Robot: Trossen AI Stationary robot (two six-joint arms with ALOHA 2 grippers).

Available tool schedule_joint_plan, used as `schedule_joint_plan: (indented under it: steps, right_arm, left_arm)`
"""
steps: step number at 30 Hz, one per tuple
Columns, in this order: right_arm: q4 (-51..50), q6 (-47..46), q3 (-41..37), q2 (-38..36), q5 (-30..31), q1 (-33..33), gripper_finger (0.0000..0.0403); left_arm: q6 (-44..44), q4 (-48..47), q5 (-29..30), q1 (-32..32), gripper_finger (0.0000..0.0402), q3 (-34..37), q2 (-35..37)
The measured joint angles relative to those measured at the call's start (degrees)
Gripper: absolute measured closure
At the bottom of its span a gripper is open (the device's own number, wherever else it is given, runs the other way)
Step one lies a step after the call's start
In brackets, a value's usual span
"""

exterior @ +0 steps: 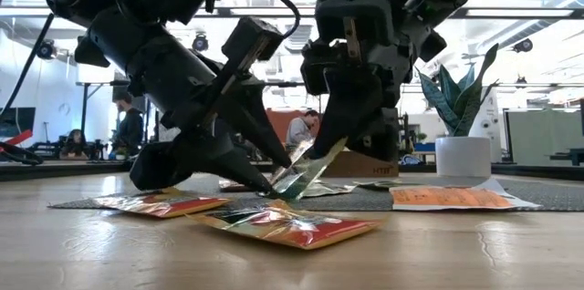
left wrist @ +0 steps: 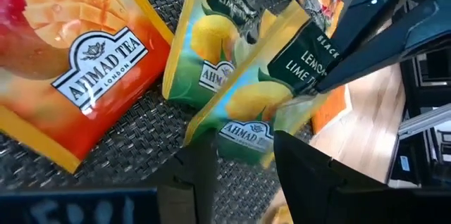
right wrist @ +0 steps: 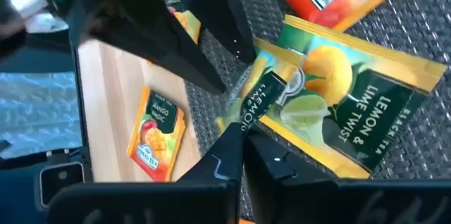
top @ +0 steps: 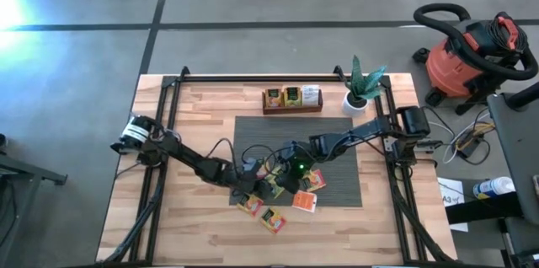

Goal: Pick & Place Tea
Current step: Put the yellow tea bag into the middle section of the wooden organizer

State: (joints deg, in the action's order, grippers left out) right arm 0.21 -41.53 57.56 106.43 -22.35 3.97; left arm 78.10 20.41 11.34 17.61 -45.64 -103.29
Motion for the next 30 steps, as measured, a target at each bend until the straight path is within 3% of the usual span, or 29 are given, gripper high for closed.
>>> schedule_joint_plan:
  steps: [7, 14, 21, 26, 30]
  right_arm:
    - [-5.52, 8.85, 1.38, -3.97, 0.76, -2.45, 0.0394]
    - [-26.73, 30.22, 10.65, -9.02, 13.52, -7.67, 0.0394]
    - [-42.06, 49.96, 24.43, -8.08, 24.69, -18.41, 0.0394]
    - [-47.22, 58.54, 31.6, -3.93, 25.51, -28.3, 0.0394]
    - [-53.01, 62.25, 36.04, -0.32, 22.72, -33.76, 0.0394]
  left_arm:
    - [-2.2, -3.68, 0.26, 0.02, 0.0264, 0.1, 7.38]
    - [-4.83, -14.29, 9.01, 0.09, 0.0264, 0.12, 17.87]
    - [-9.23, -19.83, 19.47, -0.05, 0.0264, 0.17, 25.14]
    - [-10.57, -19.76, 20.3, -0.35, 0.0264, 0.64, 26.49]
    - [-9.9, -19.88, 20.3, -0.35, 0.0264, 0.89, 26.02]
